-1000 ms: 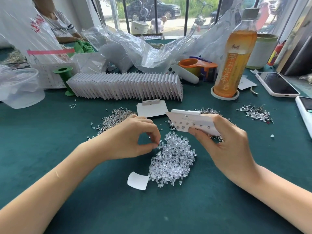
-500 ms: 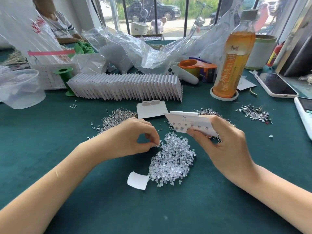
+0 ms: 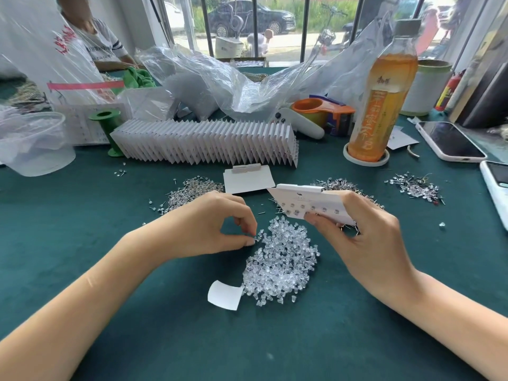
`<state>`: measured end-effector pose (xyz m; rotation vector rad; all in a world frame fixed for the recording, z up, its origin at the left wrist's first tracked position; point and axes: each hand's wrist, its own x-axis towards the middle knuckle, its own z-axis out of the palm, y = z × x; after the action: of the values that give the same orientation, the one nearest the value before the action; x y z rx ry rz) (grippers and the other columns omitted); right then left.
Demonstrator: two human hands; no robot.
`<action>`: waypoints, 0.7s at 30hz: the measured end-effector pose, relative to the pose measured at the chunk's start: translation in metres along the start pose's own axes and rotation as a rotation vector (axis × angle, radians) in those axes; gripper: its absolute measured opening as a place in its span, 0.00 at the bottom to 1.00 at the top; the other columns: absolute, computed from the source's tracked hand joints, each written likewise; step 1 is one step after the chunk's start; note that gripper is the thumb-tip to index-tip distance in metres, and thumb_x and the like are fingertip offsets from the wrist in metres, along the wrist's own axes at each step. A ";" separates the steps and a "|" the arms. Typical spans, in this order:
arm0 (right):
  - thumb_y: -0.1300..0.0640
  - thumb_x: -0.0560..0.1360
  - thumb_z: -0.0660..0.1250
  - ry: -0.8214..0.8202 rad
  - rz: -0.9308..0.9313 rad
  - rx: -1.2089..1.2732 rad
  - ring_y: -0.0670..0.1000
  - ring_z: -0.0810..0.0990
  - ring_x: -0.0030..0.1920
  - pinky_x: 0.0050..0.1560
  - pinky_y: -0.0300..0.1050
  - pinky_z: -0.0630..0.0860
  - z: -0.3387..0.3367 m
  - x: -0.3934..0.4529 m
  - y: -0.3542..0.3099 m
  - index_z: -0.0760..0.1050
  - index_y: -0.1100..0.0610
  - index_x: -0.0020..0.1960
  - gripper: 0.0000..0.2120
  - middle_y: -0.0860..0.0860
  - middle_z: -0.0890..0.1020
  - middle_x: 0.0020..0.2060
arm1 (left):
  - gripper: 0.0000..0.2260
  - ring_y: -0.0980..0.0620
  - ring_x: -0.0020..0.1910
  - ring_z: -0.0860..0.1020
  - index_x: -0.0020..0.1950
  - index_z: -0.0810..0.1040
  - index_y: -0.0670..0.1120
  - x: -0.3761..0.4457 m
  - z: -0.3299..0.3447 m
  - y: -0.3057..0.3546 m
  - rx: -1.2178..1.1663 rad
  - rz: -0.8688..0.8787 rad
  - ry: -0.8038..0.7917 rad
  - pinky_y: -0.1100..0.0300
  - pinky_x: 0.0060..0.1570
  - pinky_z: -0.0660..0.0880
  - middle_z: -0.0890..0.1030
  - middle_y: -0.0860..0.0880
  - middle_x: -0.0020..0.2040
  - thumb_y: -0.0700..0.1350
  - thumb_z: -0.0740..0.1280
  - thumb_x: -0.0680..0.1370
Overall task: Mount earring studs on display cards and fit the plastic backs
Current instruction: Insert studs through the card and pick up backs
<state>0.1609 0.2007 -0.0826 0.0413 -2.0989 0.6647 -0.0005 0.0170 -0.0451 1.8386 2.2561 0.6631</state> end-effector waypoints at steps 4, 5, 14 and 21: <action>0.56 0.73 0.68 0.001 -0.017 0.000 0.39 0.75 0.46 0.46 0.20 0.70 0.000 0.000 0.000 0.79 0.64 0.50 0.12 0.47 0.78 0.45 | 0.03 0.58 0.43 0.77 0.42 0.82 0.49 0.001 0.002 0.002 -0.006 -0.006 0.004 0.70 0.47 0.70 0.79 0.56 0.40 0.42 0.74 0.72; 0.55 0.73 0.68 -0.001 -0.019 0.010 0.40 0.75 0.46 0.45 0.21 0.70 0.000 0.000 0.000 0.79 0.64 0.50 0.12 0.47 0.78 0.44 | 0.03 0.58 0.43 0.76 0.42 0.82 0.49 0.001 0.003 0.003 -0.007 -0.009 0.004 0.70 0.47 0.70 0.79 0.56 0.40 0.41 0.74 0.72; 0.55 0.75 0.68 0.005 -0.153 0.034 0.50 0.80 0.37 0.32 0.43 0.78 -0.003 0.001 -0.002 0.74 0.54 0.55 0.09 0.49 0.83 0.40 | 0.06 0.59 0.38 0.79 0.40 0.81 0.48 -0.001 -0.002 0.001 -0.186 -0.099 0.088 0.74 0.44 0.69 0.82 0.57 0.36 0.38 0.73 0.70; 0.65 0.78 0.63 -0.166 -0.550 -0.090 0.53 0.76 0.31 0.33 0.42 0.74 -0.007 0.002 -0.008 0.75 0.56 0.52 0.06 0.52 0.85 0.40 | 0.05 0.57 0.38 0.79 0.42 0.82 0.45 0.002 -0.012 0.003 -0.449 -0.140 0.084 0.68 0.43 0.71 0.84 0.49 0.39 0.36 0.74 0.71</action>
<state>0.1673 0.1971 -0.0745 0.6172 -2.1349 0.2389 -0.0024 0.0165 -0.0331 1.4498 2.0407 1.1285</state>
